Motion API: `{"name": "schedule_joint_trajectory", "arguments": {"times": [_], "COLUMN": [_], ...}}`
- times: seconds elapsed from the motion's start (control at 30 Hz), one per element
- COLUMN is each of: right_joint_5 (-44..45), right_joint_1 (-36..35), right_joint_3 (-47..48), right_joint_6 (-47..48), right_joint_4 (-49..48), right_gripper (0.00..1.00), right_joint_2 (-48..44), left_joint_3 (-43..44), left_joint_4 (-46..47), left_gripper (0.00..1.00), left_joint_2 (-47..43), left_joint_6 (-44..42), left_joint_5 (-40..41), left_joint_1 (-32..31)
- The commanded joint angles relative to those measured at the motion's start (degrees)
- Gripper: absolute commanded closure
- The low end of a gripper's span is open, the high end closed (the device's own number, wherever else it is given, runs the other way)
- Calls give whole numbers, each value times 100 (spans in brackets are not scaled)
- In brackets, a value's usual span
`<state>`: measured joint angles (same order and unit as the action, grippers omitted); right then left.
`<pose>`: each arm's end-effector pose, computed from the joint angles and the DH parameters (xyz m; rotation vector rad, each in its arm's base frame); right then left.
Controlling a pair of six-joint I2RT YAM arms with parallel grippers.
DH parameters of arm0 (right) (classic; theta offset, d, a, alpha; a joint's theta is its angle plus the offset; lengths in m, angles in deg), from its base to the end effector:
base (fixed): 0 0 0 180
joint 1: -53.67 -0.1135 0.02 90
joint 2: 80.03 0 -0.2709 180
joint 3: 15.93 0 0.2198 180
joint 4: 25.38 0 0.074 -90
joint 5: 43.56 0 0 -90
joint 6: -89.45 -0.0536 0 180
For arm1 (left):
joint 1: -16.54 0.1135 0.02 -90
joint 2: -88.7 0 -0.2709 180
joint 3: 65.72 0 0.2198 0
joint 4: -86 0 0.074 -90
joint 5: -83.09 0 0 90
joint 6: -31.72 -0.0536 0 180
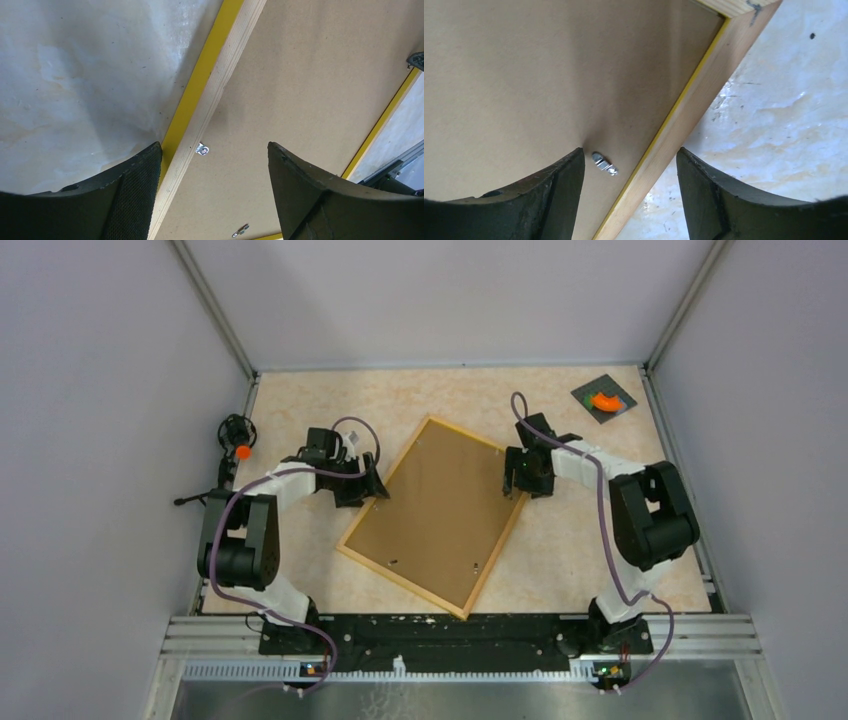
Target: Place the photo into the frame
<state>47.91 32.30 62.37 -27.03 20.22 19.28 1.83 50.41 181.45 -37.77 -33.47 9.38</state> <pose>0.2982 0.1152 0.1849 0.1299 2.7483 0.1987 0.2861 -0.0601 0.1841 -0.1464 2.6549 -0.7736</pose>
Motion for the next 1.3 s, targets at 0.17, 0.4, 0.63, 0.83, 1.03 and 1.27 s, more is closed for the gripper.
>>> {"name": "schedule_joint_trajectory", "arguments": {"times": [0.17, 0.4, 0.63, 0.83, 1.03, 1.27], "right_joint_5": [508, 606, 399, 127, -587, -1104], "right_joint_1": [-309, -335, -269, -199, -35, 122], "right_joint_3": [275, 76, 103, 275, 140, 557], "right_joint_6": [189, 306, 167, -116, -504, -596], "right_joint_4": [360, 436, 229, 161, -314, -806], "right_gripper": [36, 44, 63, 89, 100, 100], "right_joint_2": [253, 125, 181, 308, 241, 577], "left_joint_3": [15, 1, -2, -26, -44, -105], "left_joint_4": [95, 86, 110, 110, 157, 315], "left_gripper": [22, 23, 24, 24, 25, 25], "left_joint_2": [48, 15, 64, 95, 125, 291], "left_joint_6": [-65, -83, -65, -58, -23, 86], "left_joint_5": [-362, -336, -360, -380, -500, -899], "left_joint_1": [-7, -1, 1, 4, 4, 27]}}
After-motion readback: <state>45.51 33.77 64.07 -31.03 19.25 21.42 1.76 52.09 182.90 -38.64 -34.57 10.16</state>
